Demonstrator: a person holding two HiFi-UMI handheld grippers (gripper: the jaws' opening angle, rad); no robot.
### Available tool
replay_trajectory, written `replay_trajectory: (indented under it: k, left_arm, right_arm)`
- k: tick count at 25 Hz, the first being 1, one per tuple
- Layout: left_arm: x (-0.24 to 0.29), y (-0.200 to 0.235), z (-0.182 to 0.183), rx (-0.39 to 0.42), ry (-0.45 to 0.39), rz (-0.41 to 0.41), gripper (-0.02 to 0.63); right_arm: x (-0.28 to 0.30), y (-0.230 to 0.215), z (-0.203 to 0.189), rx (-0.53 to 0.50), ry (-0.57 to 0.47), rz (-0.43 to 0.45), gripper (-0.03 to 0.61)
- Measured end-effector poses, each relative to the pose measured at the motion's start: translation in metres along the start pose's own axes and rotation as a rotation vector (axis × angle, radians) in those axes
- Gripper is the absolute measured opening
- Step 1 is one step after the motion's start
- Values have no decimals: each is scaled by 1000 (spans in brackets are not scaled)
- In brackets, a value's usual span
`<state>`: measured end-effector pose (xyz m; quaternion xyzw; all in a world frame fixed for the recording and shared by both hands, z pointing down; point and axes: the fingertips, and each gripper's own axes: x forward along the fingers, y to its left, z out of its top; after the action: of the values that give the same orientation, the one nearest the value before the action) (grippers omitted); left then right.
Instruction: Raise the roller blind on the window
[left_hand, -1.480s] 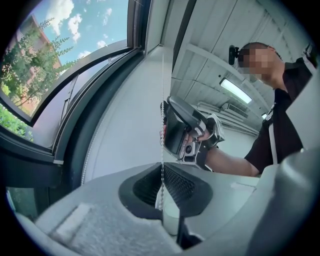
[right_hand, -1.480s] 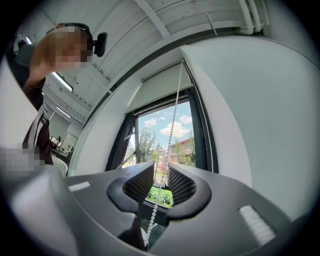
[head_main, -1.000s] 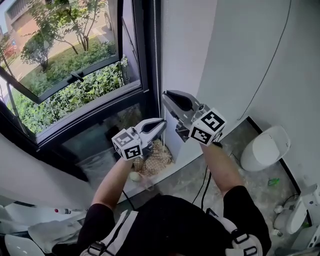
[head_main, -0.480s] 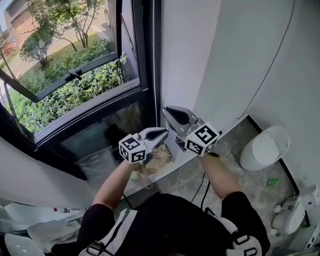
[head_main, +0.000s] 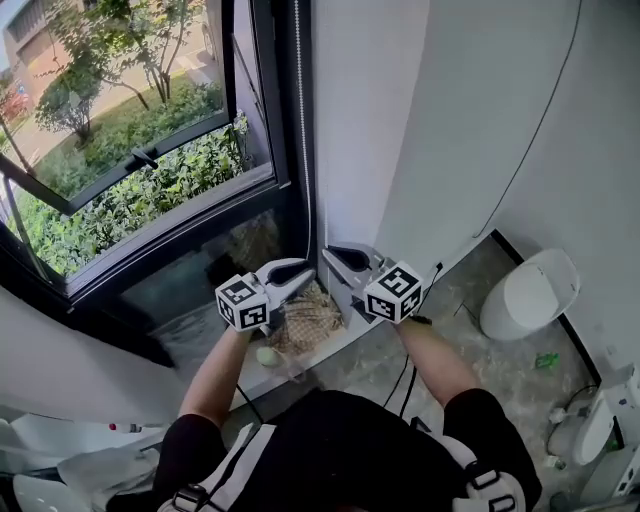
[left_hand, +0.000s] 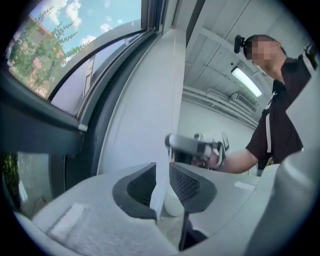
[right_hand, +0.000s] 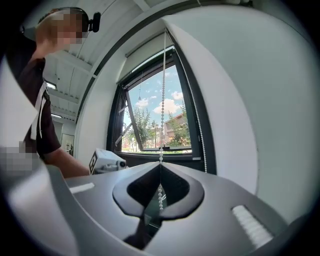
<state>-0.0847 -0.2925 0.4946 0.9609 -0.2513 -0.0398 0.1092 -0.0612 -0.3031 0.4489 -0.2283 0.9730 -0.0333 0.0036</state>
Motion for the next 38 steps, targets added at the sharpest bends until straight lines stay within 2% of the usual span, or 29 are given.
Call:
replay_trajectory:
  k: [3,6,8,12,18,21,27,32,35,38]
  left_arm:
    - [4,-13,82,61,-144,-32,87]
    - [12,-35,148,117,-240,-101,112]
    - [20,-45,177,173,-262,-133,132]
    - [34,-50,208,248,-256,-153,147]
    - [39,-51,223,311,-251,-161,130]
    - [38,-52,224,299,-277,-164,32]
    - [38,-51,223,250,-289,-150,8]
    - [36,-50,224,252,-284,-140,9]
    - [33,-49,221,239,-314,-125,6]
    - [35,-40,199,203,-310,-96,6]
  right_arm:
    - [2,6,2,8,-10,12,8]
    - [5,12,2,3,-8,25,8]
    - [5,14,2,3,-7,25,8]
    - [4,14,1,6,-9,16,8]
    - [3,15,0,-25,14,16,8]
    - [3,15,-3,-17,17,12,8]
    - [1,15,-2,-16,14,11,8]
    - [1,16,-1,-18,7,15,8]
    - [-1,17,-2,-3,-18,10,8]
    - [0,18,-25,11,35,6,8]
